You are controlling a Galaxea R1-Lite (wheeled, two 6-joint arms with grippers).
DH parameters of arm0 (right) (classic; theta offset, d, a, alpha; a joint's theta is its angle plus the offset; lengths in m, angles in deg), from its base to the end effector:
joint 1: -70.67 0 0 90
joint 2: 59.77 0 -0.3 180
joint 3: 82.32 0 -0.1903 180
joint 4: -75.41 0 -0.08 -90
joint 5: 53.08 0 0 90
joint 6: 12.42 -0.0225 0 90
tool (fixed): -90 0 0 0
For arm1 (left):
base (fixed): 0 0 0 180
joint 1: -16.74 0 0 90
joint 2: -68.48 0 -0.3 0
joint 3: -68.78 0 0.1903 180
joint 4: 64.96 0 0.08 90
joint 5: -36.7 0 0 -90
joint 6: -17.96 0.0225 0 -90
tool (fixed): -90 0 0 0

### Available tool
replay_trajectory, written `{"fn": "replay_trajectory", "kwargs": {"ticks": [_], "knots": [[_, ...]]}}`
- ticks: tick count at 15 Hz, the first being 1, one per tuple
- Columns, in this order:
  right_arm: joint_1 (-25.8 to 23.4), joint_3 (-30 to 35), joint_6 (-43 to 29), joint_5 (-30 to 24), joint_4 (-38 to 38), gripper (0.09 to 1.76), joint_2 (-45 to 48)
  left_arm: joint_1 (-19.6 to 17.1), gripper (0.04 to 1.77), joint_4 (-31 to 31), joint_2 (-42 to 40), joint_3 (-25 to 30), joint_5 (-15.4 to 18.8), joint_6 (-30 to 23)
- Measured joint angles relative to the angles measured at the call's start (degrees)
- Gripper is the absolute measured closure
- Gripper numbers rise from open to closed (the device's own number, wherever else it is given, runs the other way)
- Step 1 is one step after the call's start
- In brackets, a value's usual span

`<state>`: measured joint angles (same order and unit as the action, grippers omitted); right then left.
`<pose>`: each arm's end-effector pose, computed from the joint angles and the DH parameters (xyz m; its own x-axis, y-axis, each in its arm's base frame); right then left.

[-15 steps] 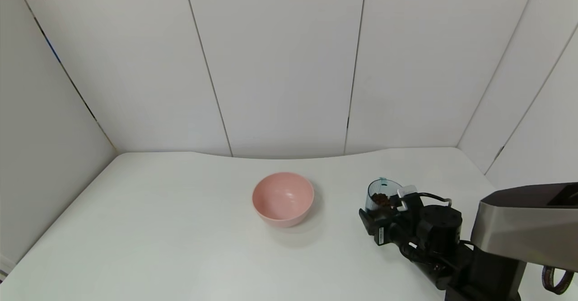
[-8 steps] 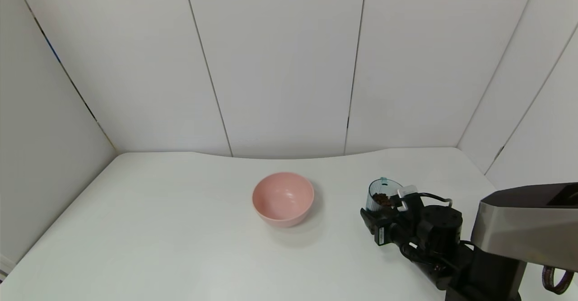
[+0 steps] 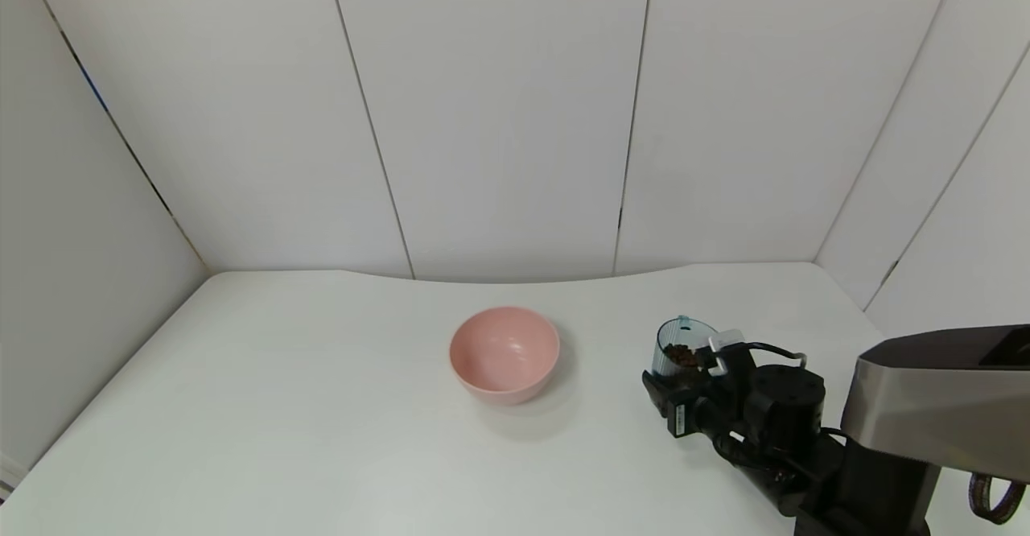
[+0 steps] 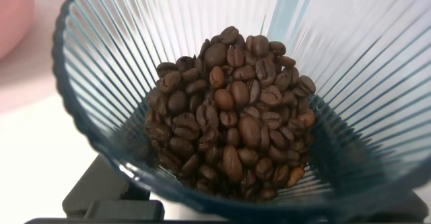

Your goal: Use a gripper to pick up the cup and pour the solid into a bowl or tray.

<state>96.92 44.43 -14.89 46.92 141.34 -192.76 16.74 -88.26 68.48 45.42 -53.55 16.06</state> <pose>0.3046 0.1458 0.0078 0.9345 0.2672 -0.2351 -0.2748 0.9615 0.0004 -0.0228 0.0001 0.0756 1.0000 0.0044 0.0010 -0.0043 0.9994 -0.0332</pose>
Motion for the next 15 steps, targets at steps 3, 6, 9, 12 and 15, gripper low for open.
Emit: {"fn": "replay_trajectory", "kwargs": {"ticks": [3,6,9,12,15], "knots": [[0.0,0.0,0.1,-0.1,0.0,0.50,0.8,0.0,0.09,0.0,0.0,0.0,0.0,0.0],[0.1,-0.5,0.4,-0.2,-1.3,0.50,2.6,0.0,0.09,0.0,0.0,0.0,0.0,0.0],[0.4,-2.5,0.7,-0.6,-10.0,0.50,7.4,0.0,0.09,0.0,0.0,0.0,0.0,0.0],[1.1,-8.3,2.0,-0.8,-24.3,0.50,14.1,0.0,0.09,0.0,0.0,0.0,0.0,0.0],[1.8,-16.2,4.0,-0.8,-35.7,0.50,18.8,0.0,0.09,0.0,0.0,0.0,0.0,0.0]]}}
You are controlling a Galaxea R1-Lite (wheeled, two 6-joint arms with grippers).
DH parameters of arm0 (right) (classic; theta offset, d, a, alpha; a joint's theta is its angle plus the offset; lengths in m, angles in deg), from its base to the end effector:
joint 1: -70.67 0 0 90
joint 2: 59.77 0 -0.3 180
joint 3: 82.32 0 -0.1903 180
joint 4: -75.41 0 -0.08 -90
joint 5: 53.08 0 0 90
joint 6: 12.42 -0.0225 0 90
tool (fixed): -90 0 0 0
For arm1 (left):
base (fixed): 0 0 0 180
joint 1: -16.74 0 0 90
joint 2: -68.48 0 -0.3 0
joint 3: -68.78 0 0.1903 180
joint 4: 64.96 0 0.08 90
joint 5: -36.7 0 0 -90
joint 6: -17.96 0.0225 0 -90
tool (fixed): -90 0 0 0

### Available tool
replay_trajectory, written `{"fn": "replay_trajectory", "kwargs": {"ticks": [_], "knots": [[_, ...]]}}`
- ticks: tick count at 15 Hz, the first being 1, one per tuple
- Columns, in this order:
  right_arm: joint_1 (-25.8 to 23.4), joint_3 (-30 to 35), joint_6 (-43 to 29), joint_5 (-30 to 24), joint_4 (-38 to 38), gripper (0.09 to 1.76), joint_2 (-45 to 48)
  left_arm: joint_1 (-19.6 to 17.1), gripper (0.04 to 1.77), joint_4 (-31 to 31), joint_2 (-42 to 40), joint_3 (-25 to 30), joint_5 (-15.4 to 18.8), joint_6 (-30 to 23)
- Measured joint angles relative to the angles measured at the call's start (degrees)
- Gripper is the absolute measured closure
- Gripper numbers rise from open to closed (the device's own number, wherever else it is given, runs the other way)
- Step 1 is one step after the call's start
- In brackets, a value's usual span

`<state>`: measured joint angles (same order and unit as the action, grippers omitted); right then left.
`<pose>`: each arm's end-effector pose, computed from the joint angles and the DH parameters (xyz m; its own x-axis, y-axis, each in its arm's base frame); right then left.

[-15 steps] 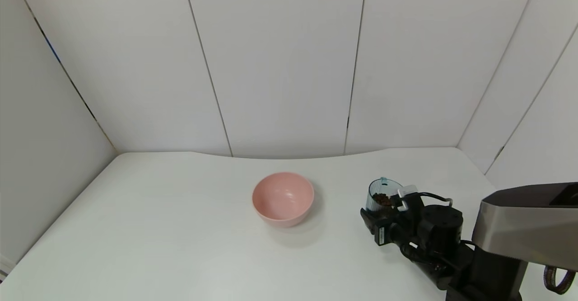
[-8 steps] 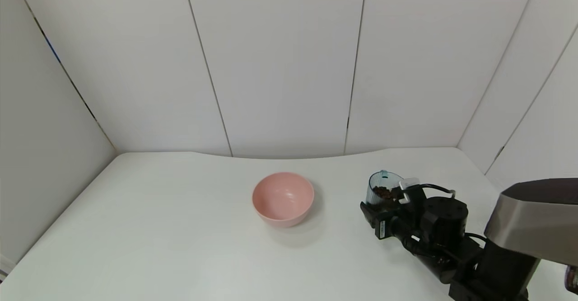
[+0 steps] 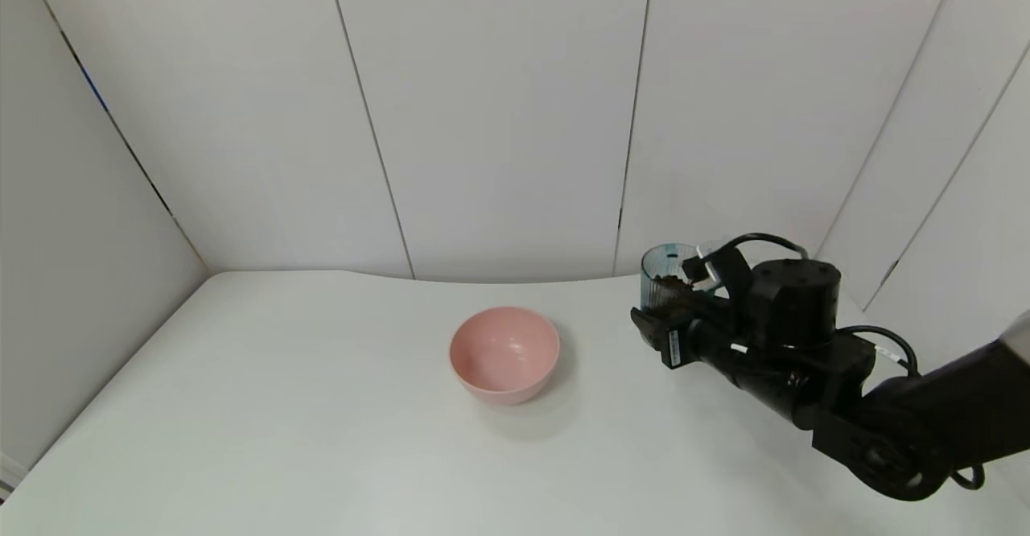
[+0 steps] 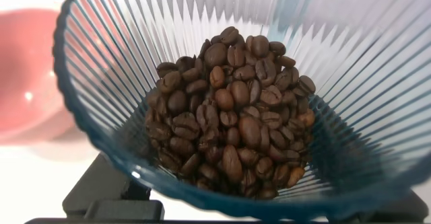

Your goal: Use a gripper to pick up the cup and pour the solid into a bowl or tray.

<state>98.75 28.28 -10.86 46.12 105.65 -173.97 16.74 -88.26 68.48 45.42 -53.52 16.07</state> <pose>0.3166 0.1648 0.1138 0.9182 0.3087 -0.2482 -0.3340 0.9402 -0.0665 -0.0228 0.0001 0.0756 1.0000 0.0038 0.0010 -0.0038 0.9994 -0.0330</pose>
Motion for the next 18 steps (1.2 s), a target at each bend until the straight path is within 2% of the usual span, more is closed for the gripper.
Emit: {"fn": "replay_trajectory", "kwargs": {"ticks": [4,8,15,18], "knots": [[2.3,-9.2,3.3,0.5,-11.8,0.50,3.0,0.0,0.09,0.0,0.0,0.0,0.0,0.0],[5.9,-14.7,6.7,1.2,-19.8,0.50,3.5,0.0,0.09,0.0,0.0,0.0,0.0,0.0],[11.1,-25.9,11.5,8.2,-35.7,0.50,0.7,0.0,0.09,0.0,0.0,0.0,0.0,0.0],[12.9,-29.0,13.6,11.6,-39.8,0.50,-1.0,0.0,0.09,0.0,0.0,0.0,0.0,0.0]]}}
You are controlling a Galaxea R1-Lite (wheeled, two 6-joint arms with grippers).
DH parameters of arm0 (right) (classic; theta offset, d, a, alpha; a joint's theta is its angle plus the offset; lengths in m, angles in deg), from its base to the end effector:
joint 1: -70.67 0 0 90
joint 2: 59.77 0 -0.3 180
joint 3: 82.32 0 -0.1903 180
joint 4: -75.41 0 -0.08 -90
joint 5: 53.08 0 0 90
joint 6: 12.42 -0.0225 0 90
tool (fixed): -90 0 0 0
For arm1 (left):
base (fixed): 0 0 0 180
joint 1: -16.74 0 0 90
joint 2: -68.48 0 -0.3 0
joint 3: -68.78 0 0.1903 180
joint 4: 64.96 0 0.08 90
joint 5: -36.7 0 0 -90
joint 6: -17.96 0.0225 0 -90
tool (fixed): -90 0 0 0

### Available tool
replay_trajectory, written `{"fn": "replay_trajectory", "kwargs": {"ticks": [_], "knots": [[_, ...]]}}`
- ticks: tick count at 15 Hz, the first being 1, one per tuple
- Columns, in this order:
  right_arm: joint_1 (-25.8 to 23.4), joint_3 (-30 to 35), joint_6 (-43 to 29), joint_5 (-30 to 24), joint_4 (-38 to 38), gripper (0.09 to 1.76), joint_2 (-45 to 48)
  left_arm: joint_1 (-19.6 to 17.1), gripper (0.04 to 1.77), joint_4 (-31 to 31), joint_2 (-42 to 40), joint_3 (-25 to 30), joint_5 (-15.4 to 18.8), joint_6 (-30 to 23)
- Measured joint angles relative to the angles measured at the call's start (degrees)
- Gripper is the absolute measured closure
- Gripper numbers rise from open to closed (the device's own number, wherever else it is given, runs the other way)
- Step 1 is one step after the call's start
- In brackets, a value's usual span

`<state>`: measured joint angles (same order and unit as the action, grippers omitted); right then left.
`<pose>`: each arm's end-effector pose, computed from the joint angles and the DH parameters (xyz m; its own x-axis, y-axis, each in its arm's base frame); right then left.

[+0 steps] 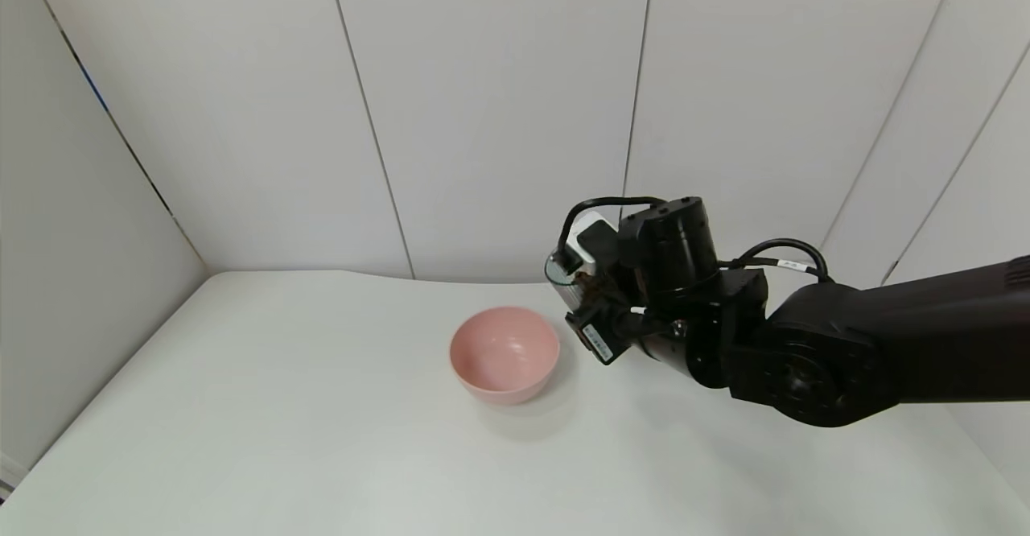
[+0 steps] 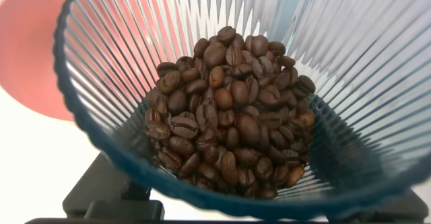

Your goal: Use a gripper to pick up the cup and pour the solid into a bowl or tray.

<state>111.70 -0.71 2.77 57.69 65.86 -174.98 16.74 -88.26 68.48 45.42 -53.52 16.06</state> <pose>0.3073 0.2569 0.1715 0.8647 0.2824 -0.4153 -0.4488 0.8056 -0.3868 -0.0228 0.0001 0.0756 1.0000 0.0038 0.0010 -0.0038 0.9994 -0.0332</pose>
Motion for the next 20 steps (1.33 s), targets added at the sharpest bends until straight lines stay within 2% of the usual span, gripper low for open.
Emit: {"fn": "replay_trajectory", "kwargs": {"ticks": [5,11,20], "knots": [[2.1,-4.7,1.5,5.8,-9.9,0.50,-2.7,0.0,0.09,0.0,0.0,0.0,0.0,0.0],[4.0,-15.8,1.9,13.6,-25.0,0.50,-6.4,0.0,0.09,0.0,0.0,0.0,0.0,0.0],[5.9,-23.0,7.6,21.1,-30.2,0.50,-10.9,0.0,0.09,0.0,0.0,0.0,0.0,0.0]]}}
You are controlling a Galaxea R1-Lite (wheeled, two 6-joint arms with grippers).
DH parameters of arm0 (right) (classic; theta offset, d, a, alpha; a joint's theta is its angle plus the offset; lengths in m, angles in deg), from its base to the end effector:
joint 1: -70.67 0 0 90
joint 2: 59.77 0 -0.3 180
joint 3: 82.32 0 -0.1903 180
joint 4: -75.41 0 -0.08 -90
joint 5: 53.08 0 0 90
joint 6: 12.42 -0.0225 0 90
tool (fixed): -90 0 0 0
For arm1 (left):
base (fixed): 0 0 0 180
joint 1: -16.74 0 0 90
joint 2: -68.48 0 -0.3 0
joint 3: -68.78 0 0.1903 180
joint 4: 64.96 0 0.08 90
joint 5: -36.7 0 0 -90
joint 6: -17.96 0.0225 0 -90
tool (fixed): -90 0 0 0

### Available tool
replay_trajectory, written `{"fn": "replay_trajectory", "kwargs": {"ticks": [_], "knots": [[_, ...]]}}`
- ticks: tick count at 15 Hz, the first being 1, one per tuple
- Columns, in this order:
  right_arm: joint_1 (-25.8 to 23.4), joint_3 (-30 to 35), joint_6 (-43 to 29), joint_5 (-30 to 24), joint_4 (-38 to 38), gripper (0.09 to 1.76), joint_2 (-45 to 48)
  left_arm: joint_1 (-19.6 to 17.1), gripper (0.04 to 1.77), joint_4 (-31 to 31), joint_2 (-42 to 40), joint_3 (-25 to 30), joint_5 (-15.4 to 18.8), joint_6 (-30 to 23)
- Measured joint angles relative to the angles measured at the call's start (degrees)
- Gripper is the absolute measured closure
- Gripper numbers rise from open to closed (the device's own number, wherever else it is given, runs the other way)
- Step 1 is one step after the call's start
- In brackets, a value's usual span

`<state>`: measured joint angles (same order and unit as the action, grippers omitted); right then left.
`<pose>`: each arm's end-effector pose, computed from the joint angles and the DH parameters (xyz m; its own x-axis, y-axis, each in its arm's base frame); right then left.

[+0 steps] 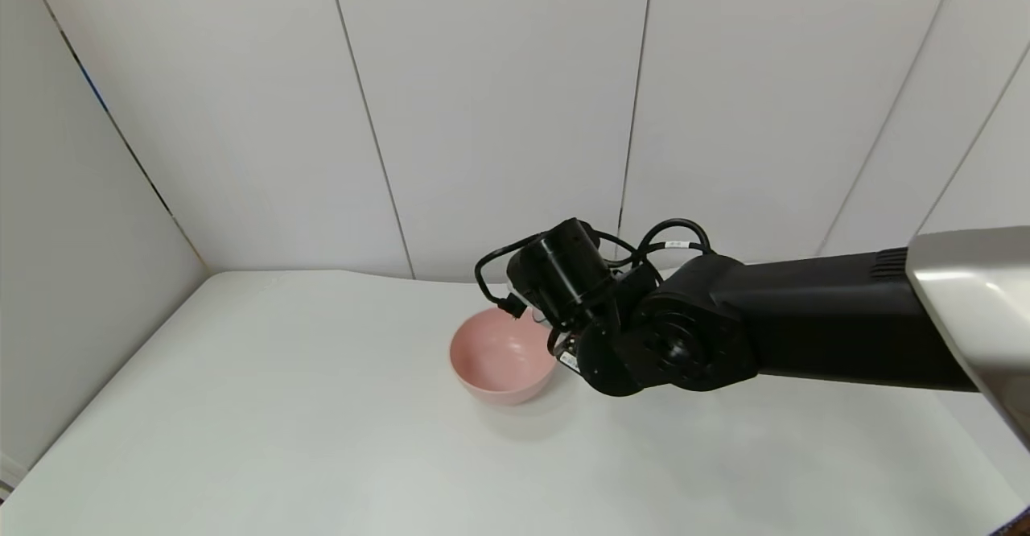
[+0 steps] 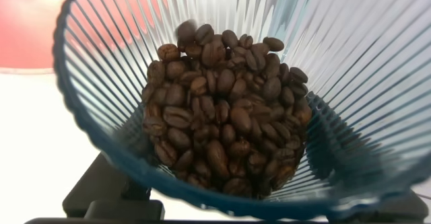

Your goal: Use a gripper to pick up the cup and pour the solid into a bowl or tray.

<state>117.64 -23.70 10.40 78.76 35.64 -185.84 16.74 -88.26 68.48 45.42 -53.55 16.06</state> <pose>0.3081 0.3080 0.1592 0.8505 -0.0665 -0.5218 -0.3879 0.5908 -0.7075 -0.0228 0.0001 0.0756 1.0000 0.0044 0.0010 -0.0043 0.9994 -0.0332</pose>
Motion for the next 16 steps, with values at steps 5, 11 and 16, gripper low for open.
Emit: {"fn": "replay_trajectory", "kwargs": {"ticks": [5,11,16], "knots": [[1.5,-7.8,0.0,2.0,-9.8,0.51,-2.5,0.0,0.09,0.0,0.0,0.0,0.0,0.0],[2.3,-13.6,0.1,6.2,-16.3,0.51,-6.6,0.0,0.09,0.0,0.0,0.0,0.0,0.0],[2.7,-15.3,1.2,10.3,-18.5,0.51,-9.1,0.0,0.09,0.0,0.0,0.0,0.0,0.0]]}}
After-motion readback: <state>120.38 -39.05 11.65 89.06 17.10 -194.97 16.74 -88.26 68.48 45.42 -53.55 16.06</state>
